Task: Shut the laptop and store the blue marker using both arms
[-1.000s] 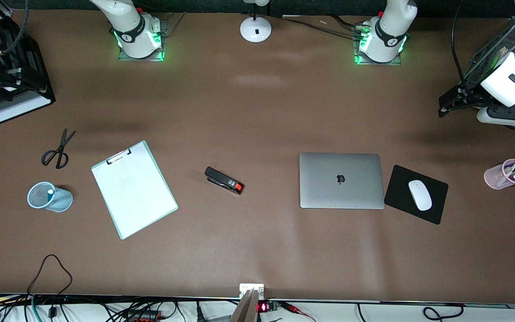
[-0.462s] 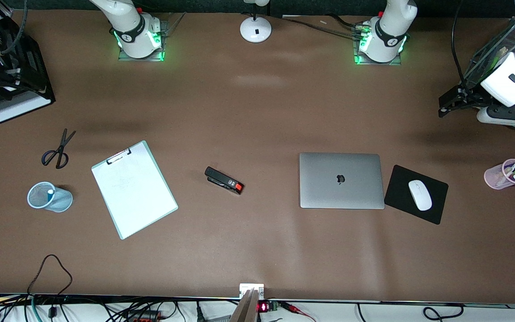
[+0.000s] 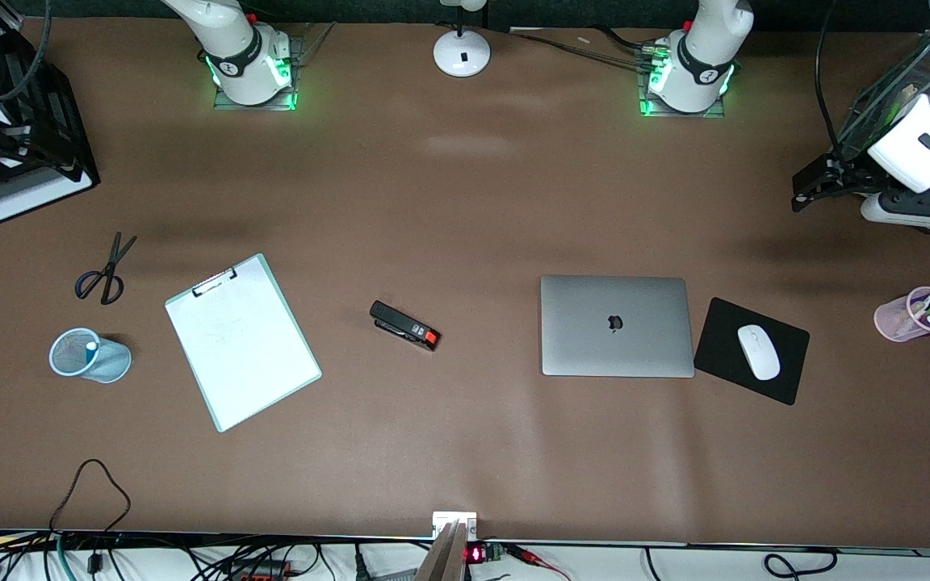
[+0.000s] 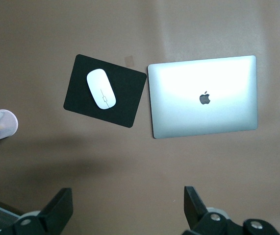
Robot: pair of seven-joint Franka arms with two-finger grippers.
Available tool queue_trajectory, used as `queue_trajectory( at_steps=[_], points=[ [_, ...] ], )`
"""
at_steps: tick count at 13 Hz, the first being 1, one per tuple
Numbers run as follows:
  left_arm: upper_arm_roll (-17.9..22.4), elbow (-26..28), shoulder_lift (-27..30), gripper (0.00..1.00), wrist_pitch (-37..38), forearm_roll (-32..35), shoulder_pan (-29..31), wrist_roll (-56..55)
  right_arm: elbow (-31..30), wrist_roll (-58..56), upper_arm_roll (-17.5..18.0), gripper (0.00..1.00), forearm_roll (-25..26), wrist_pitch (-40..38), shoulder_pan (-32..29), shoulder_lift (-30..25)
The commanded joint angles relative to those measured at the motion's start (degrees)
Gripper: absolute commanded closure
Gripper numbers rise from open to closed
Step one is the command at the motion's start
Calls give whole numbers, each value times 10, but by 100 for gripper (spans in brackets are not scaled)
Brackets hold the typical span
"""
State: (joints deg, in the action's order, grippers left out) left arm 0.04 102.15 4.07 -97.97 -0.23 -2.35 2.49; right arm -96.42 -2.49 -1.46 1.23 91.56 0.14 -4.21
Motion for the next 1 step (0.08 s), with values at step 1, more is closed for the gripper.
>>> queue_trajectory(
  at_steps=[1],
  points=[
    [1, -8, 1, 0, 10, 11, -5, -1, 11, 9, 3, 0, 0, 13, -2, 6]
  ],
)
